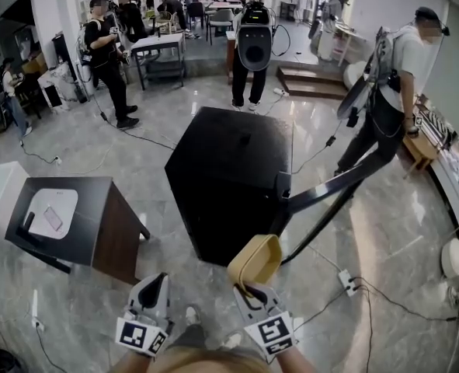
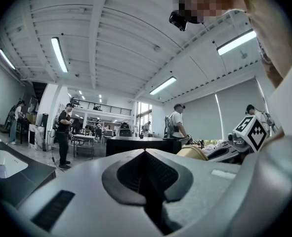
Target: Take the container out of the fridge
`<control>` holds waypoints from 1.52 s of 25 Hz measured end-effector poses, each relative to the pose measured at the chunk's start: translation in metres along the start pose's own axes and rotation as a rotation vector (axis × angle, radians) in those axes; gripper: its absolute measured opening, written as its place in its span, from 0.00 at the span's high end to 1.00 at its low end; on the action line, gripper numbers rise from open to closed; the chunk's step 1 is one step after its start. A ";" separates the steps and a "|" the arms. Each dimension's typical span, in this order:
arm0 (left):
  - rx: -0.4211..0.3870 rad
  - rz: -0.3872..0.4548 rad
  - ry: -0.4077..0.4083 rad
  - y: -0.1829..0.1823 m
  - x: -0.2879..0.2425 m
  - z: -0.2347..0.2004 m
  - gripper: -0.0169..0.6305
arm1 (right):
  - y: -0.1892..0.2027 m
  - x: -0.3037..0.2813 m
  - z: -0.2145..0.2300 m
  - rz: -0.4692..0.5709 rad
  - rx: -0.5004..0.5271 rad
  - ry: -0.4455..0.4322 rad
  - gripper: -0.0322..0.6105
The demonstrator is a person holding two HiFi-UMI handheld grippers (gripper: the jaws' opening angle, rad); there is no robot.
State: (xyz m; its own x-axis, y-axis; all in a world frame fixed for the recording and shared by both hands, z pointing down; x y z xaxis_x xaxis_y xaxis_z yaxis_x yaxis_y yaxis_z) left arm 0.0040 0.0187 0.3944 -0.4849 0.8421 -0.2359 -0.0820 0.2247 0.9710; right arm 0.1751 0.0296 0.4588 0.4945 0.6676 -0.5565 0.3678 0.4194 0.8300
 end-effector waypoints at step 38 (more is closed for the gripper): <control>0.021 0.049 0.000 -0.022 0.012 0.005 0.97 | -0.051 0.057 -0.005 0.203 -0.040 -0.053 0.92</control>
State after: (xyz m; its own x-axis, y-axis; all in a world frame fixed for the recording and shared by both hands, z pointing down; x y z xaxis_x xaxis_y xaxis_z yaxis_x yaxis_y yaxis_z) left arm 0.0040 0.0260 0.3701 -0.4881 0.8524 -0.1878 -0.0397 0.1932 0.9804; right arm 0.1801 0.0490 0.3849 0.5965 0.7080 -0.3780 0.2252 0.3044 0.9255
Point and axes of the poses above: the fingertips, and each gripper's own axes: x backward along the fingers, z to its right, y out of its underside, the point moved 1 cm from there along x, backward along the fingers, and after that the axes turned 14 degrees about -z, right-handed, at the moved point
